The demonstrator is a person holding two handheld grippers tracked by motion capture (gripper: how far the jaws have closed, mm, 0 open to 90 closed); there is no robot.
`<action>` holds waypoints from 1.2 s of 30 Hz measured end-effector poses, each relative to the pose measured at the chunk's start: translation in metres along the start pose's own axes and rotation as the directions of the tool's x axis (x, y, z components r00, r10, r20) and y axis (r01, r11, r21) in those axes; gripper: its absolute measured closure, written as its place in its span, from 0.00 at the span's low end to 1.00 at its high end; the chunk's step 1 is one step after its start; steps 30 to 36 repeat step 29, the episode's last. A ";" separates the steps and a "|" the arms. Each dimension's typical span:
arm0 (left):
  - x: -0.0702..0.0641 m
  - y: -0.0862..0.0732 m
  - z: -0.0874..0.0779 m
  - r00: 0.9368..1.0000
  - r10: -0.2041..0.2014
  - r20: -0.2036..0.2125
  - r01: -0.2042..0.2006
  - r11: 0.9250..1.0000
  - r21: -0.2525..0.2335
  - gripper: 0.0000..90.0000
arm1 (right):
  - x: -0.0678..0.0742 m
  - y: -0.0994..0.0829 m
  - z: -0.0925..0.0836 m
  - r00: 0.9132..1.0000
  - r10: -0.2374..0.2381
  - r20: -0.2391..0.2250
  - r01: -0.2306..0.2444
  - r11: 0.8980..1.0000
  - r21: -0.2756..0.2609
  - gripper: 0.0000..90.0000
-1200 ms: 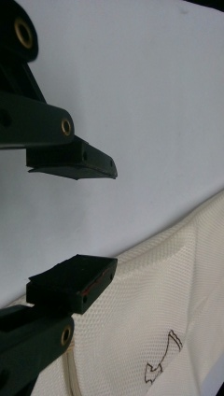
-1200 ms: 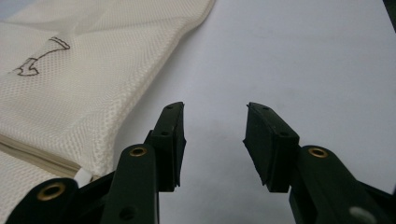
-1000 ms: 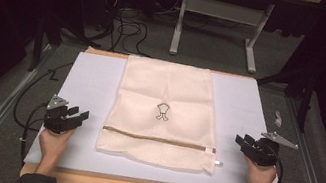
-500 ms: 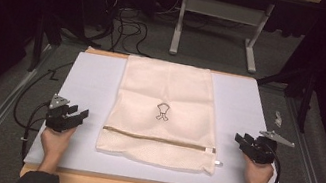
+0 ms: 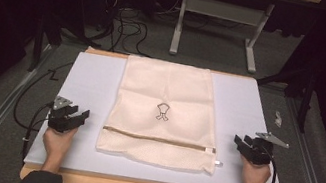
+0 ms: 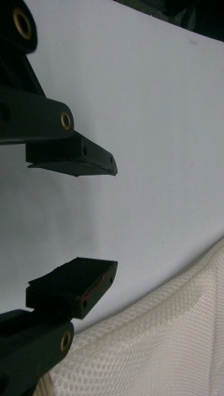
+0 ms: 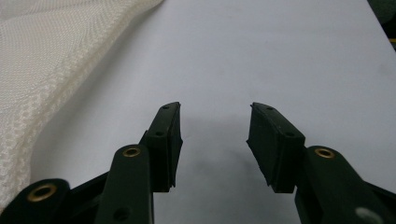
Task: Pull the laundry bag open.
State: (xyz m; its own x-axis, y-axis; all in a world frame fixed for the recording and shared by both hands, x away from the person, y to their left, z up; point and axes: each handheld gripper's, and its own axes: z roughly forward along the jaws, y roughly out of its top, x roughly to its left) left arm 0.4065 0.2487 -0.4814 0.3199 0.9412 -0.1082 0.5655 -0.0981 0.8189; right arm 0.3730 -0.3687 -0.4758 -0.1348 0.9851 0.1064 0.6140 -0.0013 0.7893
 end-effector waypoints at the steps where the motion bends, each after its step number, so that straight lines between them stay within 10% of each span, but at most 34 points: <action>1: 0.000 -0.001 0.001 1.000 -0.003 0.002 0.003 1.000 0.000 0.53 | 0.001 0.000 -0.001 1.000 0.003 0.006 -0.003 1.000 -0.005 0.61; 36: -0.003 -0.004 0.001 0.999 0.037 -0.002 -0.037 0.999 -0.002 0.47 | 0.007 -0.002 0.002 0.997 -0.034 0.068 0.034 0.999 0.007 0.52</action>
